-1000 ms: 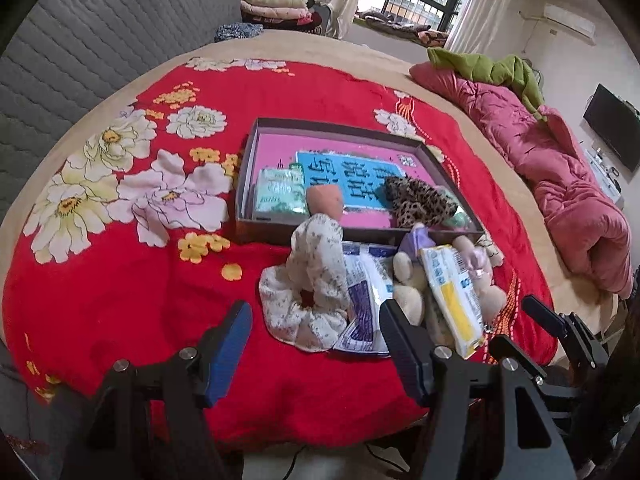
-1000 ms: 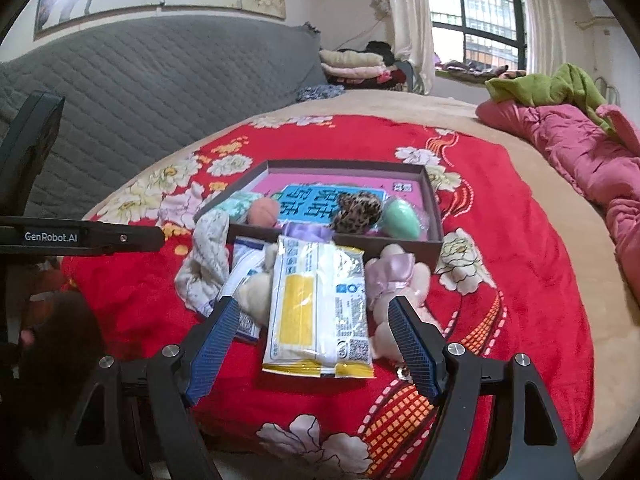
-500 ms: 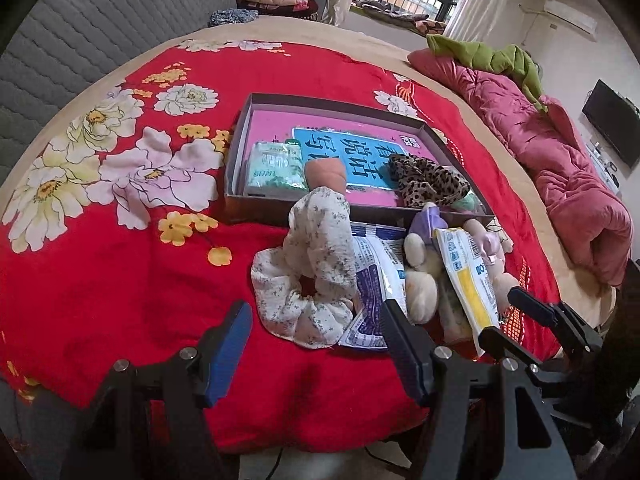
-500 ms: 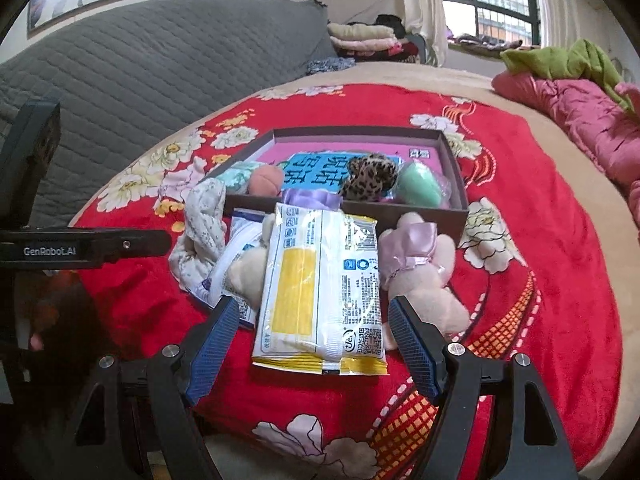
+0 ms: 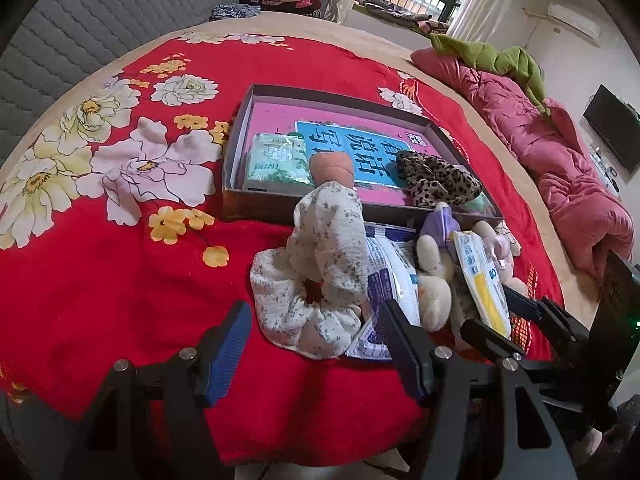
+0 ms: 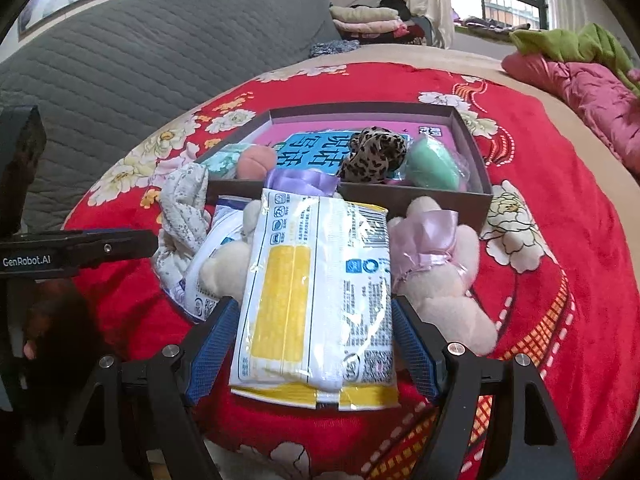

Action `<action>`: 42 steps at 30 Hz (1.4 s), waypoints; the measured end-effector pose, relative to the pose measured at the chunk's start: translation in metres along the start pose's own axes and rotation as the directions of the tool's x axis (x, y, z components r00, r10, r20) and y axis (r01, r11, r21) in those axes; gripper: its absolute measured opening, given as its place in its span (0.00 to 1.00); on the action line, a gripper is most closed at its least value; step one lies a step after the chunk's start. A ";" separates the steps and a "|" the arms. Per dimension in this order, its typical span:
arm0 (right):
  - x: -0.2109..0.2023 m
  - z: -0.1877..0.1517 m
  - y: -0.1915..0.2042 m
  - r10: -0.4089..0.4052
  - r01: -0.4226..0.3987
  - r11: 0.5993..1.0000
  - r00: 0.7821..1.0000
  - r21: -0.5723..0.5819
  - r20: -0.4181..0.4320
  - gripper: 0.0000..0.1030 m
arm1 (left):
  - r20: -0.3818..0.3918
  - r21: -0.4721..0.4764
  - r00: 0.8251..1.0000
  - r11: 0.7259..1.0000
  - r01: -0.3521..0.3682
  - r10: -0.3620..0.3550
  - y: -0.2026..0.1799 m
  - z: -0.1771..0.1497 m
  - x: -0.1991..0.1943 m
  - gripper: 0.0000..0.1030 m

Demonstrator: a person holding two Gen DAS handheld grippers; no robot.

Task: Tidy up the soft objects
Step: 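Grasp the yellow-and-white wet-wipes pack with the right tool and lift it, then grasp the white floral scrunchie with the left tool and lift it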

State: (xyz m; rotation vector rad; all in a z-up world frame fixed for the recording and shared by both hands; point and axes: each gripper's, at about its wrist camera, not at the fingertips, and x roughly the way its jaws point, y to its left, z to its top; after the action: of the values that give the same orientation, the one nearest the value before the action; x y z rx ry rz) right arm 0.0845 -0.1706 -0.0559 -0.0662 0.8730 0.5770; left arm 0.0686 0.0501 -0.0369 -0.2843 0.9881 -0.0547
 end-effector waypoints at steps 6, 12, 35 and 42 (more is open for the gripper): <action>0.004 0.003 -0.007 0.048 -0.048 0.998 0.999 0.030 0.005 0.76 | 0.001 -0.017 1.000 1.000 0.013 -0.013 0.003 0.004 0.009 0.64; 0.006 0.004 -0.013 0.093 -0.093 0.994 0.996 0.054 0.016 0.76 | 0.001 -0.083 0.999 0.996 0.039 -0.039 0.012 0.008 0.019 0.64; -0.009 0.007 -0.024 0.112 -0.120 0.990 0.989 0.079 0.096 0.65 | 0.008 -0.111 0.998 0.992 0.062 -0.061 0.020 0.023 0.051 0.64; -0.009 0.006 -0.023 0.105 -0.111 0.991 0.990 0.071 0.094 0.65 | 0.025 -0.148 0.996 0.985 0.092 -0.089 0.029 0.024 0.056 0.36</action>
State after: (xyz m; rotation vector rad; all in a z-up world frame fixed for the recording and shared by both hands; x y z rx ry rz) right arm 0.0956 -0.1929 -0.0497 0.0760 0.8138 0.6427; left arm 0.1174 0.0735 -0.0779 -0.4667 0.9625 -0.0606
